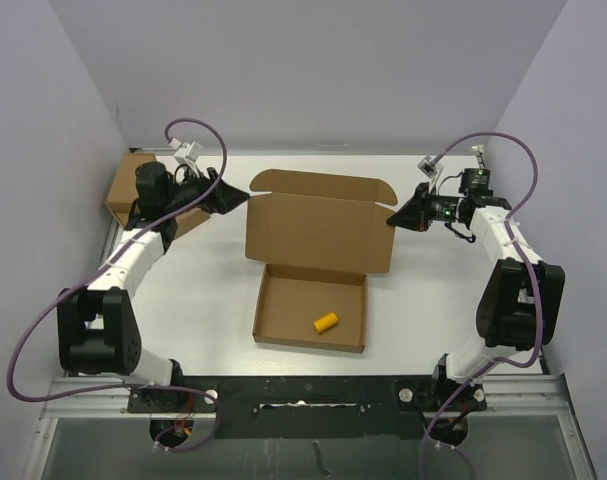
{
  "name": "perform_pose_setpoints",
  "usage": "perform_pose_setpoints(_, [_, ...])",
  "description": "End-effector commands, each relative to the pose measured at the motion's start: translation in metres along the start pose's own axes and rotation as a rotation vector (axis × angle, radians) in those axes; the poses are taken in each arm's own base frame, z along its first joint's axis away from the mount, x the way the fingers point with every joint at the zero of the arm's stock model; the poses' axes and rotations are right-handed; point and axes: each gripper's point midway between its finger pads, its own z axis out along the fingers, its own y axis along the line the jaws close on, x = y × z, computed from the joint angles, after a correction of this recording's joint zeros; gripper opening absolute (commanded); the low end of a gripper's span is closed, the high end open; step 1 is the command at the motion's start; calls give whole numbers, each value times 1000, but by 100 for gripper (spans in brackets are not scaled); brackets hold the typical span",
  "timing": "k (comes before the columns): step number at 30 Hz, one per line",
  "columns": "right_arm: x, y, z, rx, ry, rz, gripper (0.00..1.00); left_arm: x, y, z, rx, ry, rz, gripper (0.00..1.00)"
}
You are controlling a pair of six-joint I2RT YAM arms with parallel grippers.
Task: Fold the paper box
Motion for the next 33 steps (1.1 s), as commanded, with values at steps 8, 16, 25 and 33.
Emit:
perform_pose_setpoints(8, [-25,13,-8,-14,-38,-108,0,22,13,25,120,259,-68,56])
perform_pose_setpoints(16, [-25,14,-6,-20,-35,-111,0,31,11,43,192,337,-101,28])
perform_pose_setpoints(25, [-38,7,-5,42,-3,-198,0,17,-10,42,246,242,-28,0])
perform_pose_setpoints(33, [-86,-17,-1,223,-6,-356,0,-20,-32,53,7,-133,173,0])
